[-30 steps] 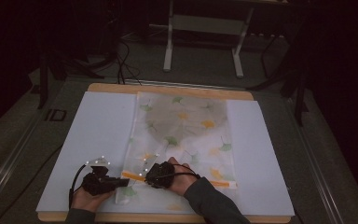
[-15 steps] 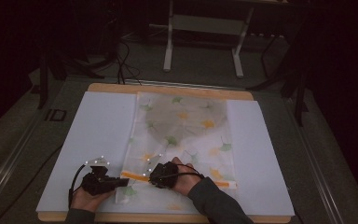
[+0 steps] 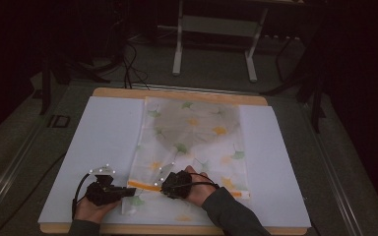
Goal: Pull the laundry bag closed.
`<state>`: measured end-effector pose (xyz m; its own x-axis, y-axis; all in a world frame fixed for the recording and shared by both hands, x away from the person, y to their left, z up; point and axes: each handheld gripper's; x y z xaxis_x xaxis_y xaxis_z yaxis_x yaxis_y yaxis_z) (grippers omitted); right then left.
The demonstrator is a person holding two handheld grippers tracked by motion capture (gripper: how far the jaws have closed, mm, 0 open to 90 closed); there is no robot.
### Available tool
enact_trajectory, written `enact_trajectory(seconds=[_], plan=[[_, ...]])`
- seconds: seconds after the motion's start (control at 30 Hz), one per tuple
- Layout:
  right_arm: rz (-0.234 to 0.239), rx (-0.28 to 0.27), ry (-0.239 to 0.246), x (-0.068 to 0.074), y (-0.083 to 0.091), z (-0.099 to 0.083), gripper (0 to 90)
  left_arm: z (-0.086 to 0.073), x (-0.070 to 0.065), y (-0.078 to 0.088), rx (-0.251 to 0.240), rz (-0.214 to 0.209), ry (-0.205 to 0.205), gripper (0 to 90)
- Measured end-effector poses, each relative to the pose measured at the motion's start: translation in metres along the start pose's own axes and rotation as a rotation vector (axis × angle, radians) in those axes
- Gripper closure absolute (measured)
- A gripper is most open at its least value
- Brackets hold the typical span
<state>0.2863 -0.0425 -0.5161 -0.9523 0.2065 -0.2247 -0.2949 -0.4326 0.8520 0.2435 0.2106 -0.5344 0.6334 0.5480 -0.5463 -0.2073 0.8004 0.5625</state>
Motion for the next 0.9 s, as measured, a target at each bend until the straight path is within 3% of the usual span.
enact_trajectory(seconds=[0.9], plan=[[-0.007, 0.005, 0.004, -0.002, 0.007, -0.011, 84.5, 0.0, 0.001, 0.001, -0.004, 0.003, 0.002, 88.6]])
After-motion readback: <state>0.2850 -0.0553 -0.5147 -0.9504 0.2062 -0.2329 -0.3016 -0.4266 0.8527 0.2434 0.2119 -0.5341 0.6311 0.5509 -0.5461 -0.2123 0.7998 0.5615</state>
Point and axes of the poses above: each handheld gripper's, and its own axes: y roughly backward along the jaws, z roughly out of its top, x roughly to its left, and after that the axes turned 9 degrees about -z, right-handed
